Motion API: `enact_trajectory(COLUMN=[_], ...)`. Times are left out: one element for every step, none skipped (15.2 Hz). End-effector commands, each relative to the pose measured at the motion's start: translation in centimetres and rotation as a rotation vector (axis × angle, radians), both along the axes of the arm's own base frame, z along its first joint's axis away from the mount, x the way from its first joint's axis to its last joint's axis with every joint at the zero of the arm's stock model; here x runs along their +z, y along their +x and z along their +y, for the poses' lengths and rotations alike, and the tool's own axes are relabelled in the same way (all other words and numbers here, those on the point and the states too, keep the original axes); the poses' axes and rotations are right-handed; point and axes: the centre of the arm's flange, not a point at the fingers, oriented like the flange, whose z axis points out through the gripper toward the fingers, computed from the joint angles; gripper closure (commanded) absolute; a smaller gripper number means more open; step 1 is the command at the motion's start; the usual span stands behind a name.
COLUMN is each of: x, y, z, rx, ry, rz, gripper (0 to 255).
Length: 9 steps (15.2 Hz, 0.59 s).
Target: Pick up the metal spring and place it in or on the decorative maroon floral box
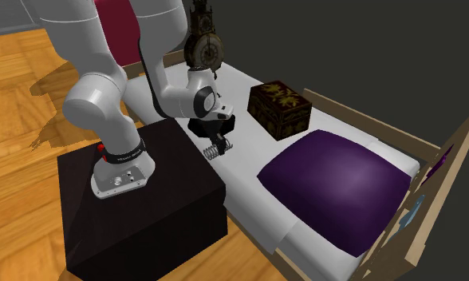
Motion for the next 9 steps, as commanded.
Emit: enact_trajectory(x=[-0.01,-0.01,-0.01,-0.01,-0.01,-0.01,-0.01,-0.01,0.52], y=[0.0,-0.01,0.0,0.0,0.0,0.0,0.0,-0.01,-0.01], z=[0.01,0.01,0.01,0.01,0.01,0.01,0.01,0.01,0.01], rx=[0.0,0.0,0.0,0.0,0.0,0.0,0.0,0.0,0.0], ry=[0.0,0.0,0.0,0.0,0.0,0.0,0.0,0.0,0.0], rz=[0.0,0.0,0.0,0.0,0.0,0.0,0.0,0.0,0.0], gripper=[255,255,255,255,255,255,255,255,255])
